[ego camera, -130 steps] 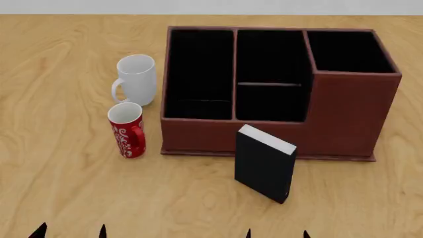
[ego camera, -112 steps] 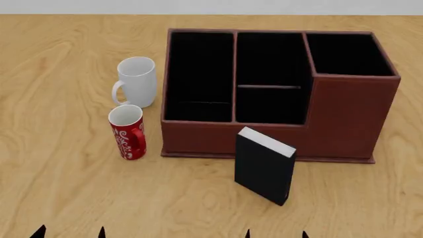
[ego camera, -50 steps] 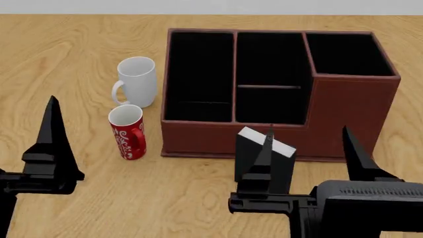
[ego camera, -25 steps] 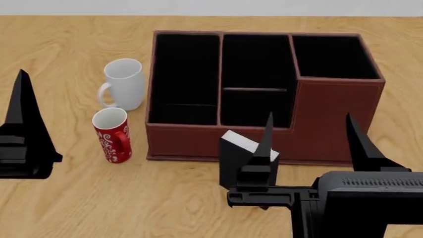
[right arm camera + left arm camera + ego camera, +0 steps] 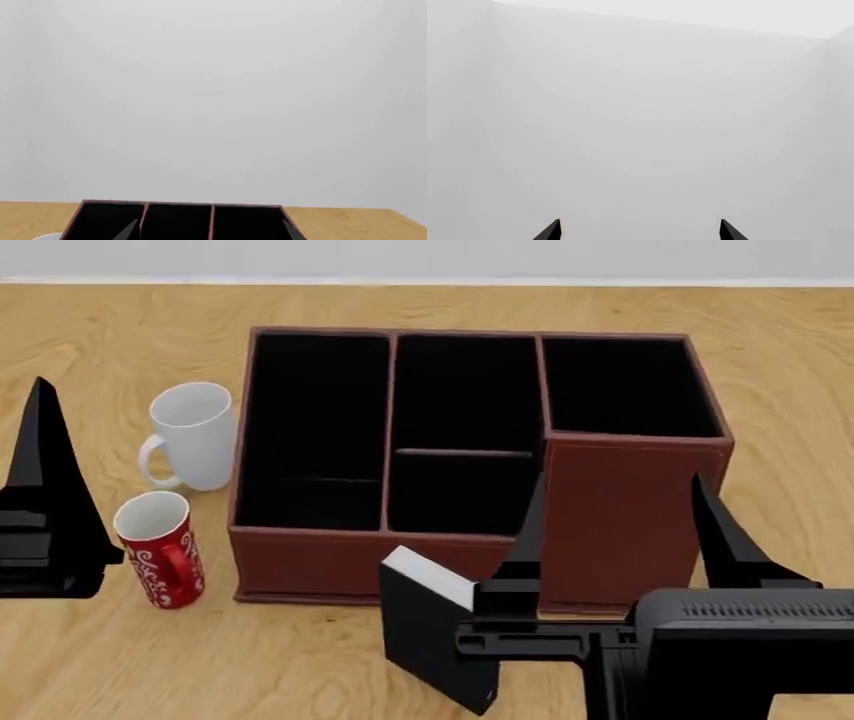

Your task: Pick up the book and place it in the right compartment of the caddy.

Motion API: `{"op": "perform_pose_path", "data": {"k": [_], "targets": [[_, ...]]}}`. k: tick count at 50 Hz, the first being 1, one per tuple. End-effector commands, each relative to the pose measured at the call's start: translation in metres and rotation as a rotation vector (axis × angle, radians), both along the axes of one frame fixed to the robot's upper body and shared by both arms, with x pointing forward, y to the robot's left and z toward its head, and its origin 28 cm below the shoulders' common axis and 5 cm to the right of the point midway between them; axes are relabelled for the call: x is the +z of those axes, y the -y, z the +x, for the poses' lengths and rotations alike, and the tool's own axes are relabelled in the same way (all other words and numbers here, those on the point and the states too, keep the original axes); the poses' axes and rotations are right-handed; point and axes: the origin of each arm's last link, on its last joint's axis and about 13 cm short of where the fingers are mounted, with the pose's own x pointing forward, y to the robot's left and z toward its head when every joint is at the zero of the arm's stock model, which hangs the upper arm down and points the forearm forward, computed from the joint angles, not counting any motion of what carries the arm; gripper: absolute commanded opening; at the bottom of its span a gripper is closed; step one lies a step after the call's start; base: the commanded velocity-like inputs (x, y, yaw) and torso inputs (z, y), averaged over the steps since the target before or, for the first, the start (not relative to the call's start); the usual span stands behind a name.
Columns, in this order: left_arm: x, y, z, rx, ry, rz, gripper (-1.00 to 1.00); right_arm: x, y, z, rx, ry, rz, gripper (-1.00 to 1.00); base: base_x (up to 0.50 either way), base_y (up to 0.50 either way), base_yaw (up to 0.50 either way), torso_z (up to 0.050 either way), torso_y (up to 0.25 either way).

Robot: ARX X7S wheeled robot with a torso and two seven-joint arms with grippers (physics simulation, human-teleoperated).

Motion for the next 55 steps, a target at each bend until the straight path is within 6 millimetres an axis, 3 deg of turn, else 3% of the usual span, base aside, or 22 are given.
{"op": "perform_pose_path", "data": {"k": [1,41,55], "targets": [[0.0,0.0,0.0,0.001,0.003,-0.004,1.0,0.0,-0.001,0.0,0.005,-0.002,-0.005,1.0,0.26,-0.16,0.0,0.0,0.0],[0.002,-0.001,-0.001,0.01,0.014,-0.004,1.0,0.001,-0.002,-0.002,0.032,0.004,-0.013,1.0,0.28,-0.17,0.0,0.0,0.001],[0.008,-0.004,-0.004,0.026,0.031,-0.003,1.0,0.023,0.002,-0.005,0.223,-0.036,-0.034,1.0,0.0,0.0,0.0,0.0,0.0]]}}
